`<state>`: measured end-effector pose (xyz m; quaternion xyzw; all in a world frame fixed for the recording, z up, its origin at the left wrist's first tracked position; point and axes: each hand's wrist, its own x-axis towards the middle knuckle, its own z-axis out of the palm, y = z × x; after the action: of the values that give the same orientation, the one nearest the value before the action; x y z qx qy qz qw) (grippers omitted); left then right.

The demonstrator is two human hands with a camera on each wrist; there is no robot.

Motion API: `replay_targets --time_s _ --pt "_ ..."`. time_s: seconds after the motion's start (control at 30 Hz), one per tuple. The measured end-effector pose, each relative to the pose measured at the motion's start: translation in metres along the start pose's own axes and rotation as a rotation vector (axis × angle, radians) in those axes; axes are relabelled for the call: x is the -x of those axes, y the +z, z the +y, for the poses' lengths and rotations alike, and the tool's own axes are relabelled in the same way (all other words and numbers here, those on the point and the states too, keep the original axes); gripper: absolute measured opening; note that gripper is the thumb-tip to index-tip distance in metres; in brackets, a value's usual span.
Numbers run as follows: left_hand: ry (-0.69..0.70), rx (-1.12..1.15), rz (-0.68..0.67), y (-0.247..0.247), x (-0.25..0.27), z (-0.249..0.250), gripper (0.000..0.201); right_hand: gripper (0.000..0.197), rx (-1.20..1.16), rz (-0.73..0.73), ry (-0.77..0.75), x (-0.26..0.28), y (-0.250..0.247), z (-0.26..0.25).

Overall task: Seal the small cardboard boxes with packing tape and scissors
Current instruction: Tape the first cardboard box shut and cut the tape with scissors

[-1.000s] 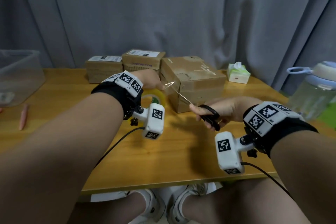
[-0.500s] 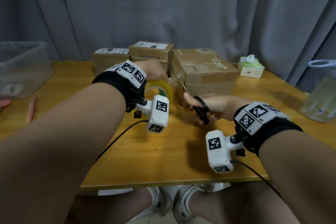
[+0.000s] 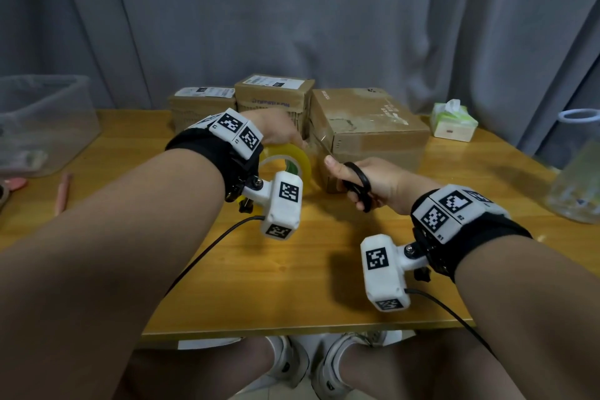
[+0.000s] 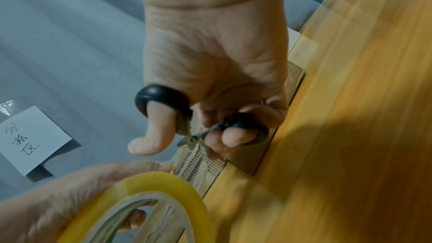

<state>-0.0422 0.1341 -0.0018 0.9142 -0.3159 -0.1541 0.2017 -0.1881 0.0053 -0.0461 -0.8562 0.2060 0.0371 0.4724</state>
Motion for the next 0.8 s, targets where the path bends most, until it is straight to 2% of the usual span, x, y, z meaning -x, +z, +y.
replay_targets --time_s 0.17,0.3,0.47,0.57,0.7,0.8 --pt "0.009 -0.046 0.012 0.004 0.002 0.002 0.03 0.073 -0.018 0.01 -0.048 0.003 -0.014 0.01" --pt "0.027 -0.067 0.022 0.006 0.005 0.004 0.024 0.055 -0.004 0.005 -0.098 0.004 -0.019 0.018" --pt "0.035 0.013 0.054 0.005 0.016 -0.001 0.025 0.048 0.042 -0.025 -0.092 0.002 -0.025 0.029" --pt "0.057 0.092 0.061 0.006 0.025 -0.004 0.026 0.043 0.153 -0.085 -0.047 0.001 -0.023 0.029" --pt "0.079 0.201 0.119 0.005 0.038 -0.01 0.023 0.05 0.27 -0.12 -0.004 -0.002 -0.021 0.027" --pt "0.068 0.262 0.155 0.006 0.043 -0.014 0.024 0.06 0.565 -0.116 0.052 0.001 -0.013 0.027"
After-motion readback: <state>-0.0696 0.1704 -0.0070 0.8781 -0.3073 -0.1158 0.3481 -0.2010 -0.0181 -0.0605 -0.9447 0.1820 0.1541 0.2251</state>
